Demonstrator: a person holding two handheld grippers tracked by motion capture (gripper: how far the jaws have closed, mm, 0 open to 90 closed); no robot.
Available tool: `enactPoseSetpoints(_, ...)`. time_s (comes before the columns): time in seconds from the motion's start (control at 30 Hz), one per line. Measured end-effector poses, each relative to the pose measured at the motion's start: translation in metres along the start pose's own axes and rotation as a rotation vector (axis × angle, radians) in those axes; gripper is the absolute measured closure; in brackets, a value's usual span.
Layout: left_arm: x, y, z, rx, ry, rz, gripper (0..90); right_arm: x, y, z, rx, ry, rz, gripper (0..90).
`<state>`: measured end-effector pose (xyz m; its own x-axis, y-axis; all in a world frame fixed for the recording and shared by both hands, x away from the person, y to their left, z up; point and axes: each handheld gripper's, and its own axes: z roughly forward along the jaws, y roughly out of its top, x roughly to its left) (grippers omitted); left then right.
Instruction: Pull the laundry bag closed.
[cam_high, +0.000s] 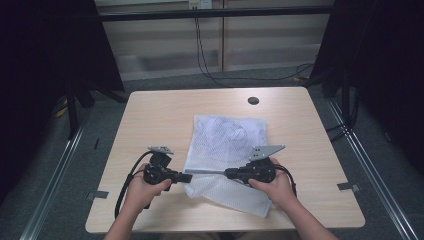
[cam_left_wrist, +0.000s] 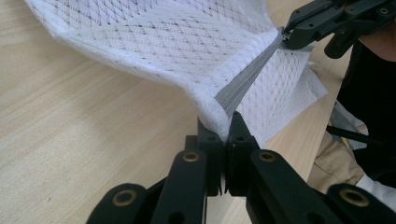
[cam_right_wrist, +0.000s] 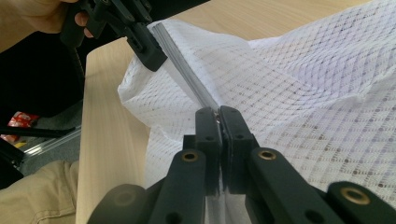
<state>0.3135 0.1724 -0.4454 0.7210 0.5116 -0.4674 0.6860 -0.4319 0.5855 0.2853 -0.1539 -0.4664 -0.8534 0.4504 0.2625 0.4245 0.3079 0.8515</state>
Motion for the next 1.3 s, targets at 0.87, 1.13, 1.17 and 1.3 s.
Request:
enactPoseSetpoints(0.87, 0.001, -0.001, -0.002, -0.003, 0.005, -0.007, 87.6, -0.006, -0.008, -0.010, 0.000, -0.002, 0.004, 86.8)
enactPoseSetpoints(1.13, 0.001, -0.001, -0.003, -0.007, 0.011, -0.016, 87.7, -0.006, -0.010, -0.012, 0.007, -0.003, 0.007, 86.8)
enactPoseSetpoints(1.17, 0.001, -0.001, -0.003, -0.008, 0.010, -0.017, 87.7, -0.007, -0.011, -0.013, 0.005, -0.001, 0.008, 86.8)
enactPoseSetpoints(1.3, 0.002, -0.001, -0.005, -0.010, 0.009, -0.015, 87.7, -0.009, -0.012, -0.017, -0.001, -0.006, 0.013, 86.8)
